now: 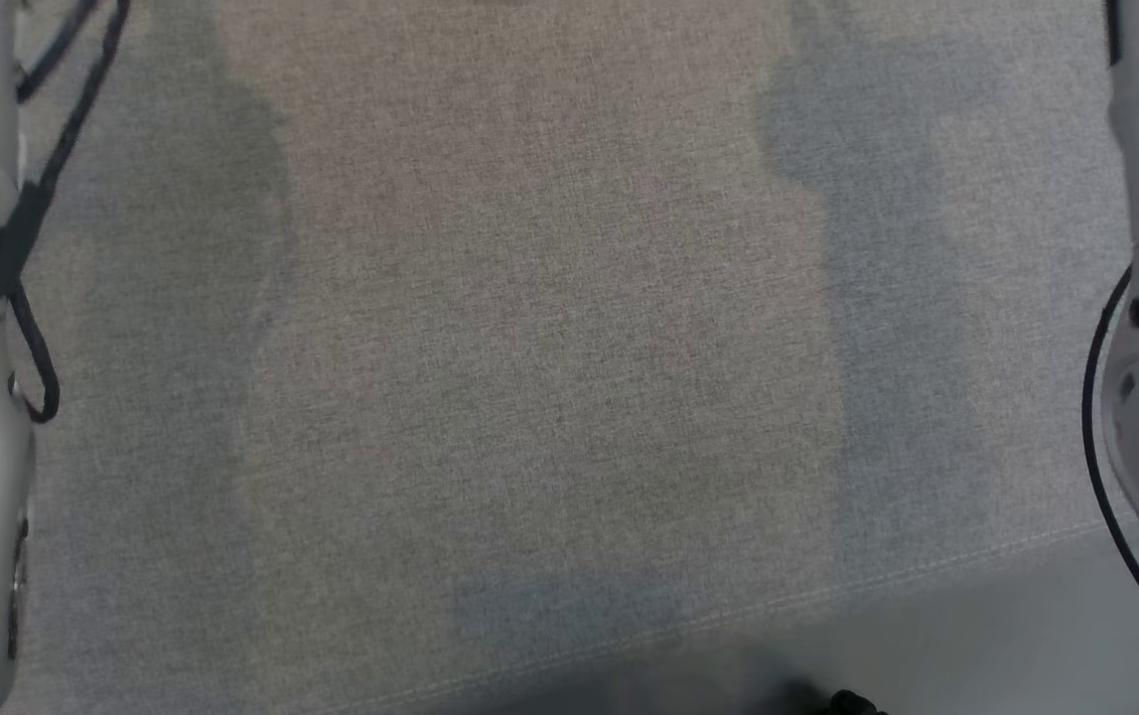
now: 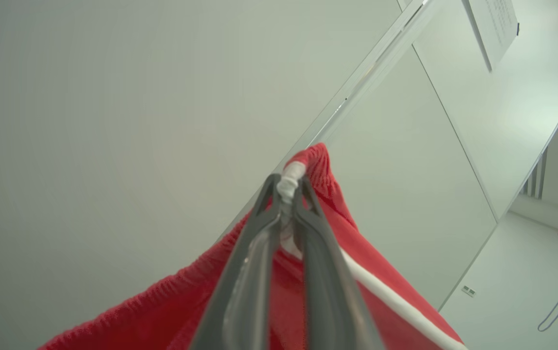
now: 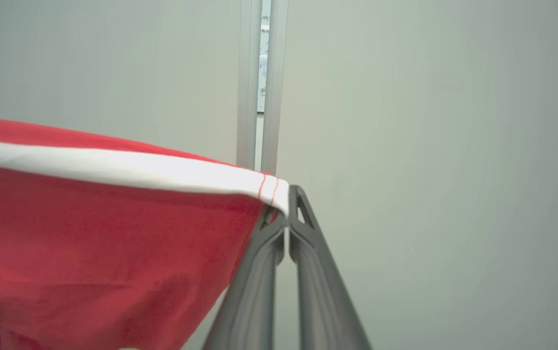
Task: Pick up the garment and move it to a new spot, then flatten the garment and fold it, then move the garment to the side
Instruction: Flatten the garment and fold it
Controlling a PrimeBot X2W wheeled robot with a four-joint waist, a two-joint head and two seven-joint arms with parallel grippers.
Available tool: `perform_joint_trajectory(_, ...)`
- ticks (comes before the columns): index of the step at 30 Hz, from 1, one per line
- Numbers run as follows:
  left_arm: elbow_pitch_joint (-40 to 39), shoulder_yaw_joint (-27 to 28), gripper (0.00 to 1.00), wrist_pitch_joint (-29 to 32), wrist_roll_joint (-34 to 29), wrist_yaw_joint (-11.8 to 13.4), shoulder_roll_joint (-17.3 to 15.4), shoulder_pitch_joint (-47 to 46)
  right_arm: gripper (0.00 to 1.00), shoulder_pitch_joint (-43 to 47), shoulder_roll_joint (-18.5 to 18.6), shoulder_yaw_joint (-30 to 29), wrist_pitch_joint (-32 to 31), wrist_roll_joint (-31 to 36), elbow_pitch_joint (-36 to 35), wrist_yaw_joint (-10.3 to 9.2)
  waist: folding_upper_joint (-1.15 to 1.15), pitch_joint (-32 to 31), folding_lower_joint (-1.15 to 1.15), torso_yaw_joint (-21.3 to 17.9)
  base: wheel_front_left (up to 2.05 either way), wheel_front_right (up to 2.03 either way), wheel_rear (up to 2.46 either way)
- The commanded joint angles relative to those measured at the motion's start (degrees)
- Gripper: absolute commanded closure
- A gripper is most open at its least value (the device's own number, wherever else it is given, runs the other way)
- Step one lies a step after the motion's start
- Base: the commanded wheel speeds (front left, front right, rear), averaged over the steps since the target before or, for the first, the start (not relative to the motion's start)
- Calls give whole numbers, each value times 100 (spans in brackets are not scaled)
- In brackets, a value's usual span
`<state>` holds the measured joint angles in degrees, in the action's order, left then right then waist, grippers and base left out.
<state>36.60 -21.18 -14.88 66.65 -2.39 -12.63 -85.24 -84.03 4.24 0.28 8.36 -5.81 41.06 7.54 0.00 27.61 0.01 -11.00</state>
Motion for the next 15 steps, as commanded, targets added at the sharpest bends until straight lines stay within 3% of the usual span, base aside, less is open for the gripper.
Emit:
perform_joint_trajectory(1, -112, 287, 100, -38, -177, -67, 35, -143, 100, -165, -14, -150, 233, 201, 26, -11, 0, 271, -1, -114, 0, 0, 0)
perform_joint_trajectory(6, -543, 1106, 100, -26, -824, -353, 657, 404, 100, -338, -82, -318, 662, 962, -143, -10, 0, 389, -1, 90, 0, 0, 0)
perform_joint_trajectory(10, -467, 946, 100, -27, -1161, -461, 838, 1226, 100, 350, -22, 146, 672, 1162, 147, -10, 0, 393, -1, 264, 0, 0, 0)
perform_joint_trajectory(15, -283, 574, 100, -28, -1398, -496, 914, 2345, 100, 1293, 286, 840, 305, 855, 425, -11, 0, 245, -1, 468, 0, 0, 0)
